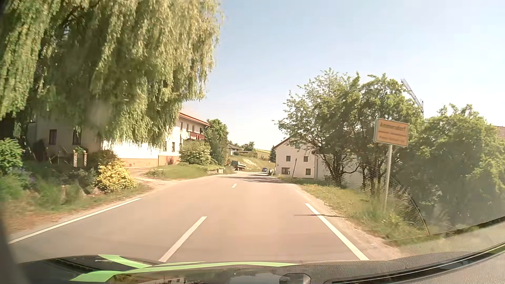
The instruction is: Follow the waypoints while adhering to traffic rules and regulations
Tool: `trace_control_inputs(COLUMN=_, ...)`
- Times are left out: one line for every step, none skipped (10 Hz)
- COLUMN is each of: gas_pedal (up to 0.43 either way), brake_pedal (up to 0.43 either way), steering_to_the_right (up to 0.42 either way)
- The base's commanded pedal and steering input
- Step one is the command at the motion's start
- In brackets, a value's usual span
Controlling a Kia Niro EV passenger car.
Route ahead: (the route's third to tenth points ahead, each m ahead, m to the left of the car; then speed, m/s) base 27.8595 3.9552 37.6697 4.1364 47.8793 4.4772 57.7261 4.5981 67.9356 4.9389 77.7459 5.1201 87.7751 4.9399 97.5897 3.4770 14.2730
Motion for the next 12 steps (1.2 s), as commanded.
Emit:
trace_control_inputs(gas_pedal=0.0, brake_pedal=0.0, steering_to_the_right=-0.014)
trace_control_inputs(gas_pedal=0.0, brake_pedal=0.0, steering_to_the_right=-0.014)
trace_control_inputs(gas_pedal=0.0, brake_pedal=0.0, steering_to_the_right=-0.014)
trace_control_inputs(gas_pedal=0.0, brake_pedal=0.0, steering_to_the_right=-0.013)
trace_control_inputs(gas_pedal=0.0, brake_pedal=0.0, steering_to_the_right=-0.011)
trace_control_inputs(gas_pedal=0.0, brake_pedal=0.0, steering_to_the_right=-0.01)
trace_control_inputs(gas_pedal=0.0, brake_pedal=0.0, steering_to_the_right=-0.01)
trace_control_inputs(gas_pedal=0.0, brake_pedal=0.0, steering_to_the_right=-0.01)
trace_control_inputs(gas_pedal=0.0, brake_pedal=0.0, steering_to_the_right=-0.01)
trace_control_inputs(gas_pedal=0.0, brake_pedal=0.0, steering_to_the_right=-0.01)
trace_control_inputs(gas_pedal=0.0, brake_pedal=0.0, steering_to_the_right=-0.01)
trace_control_inputs(gas_pedal=0.0, brake_pedal=0.0, steering_to_the_right=-0.01)
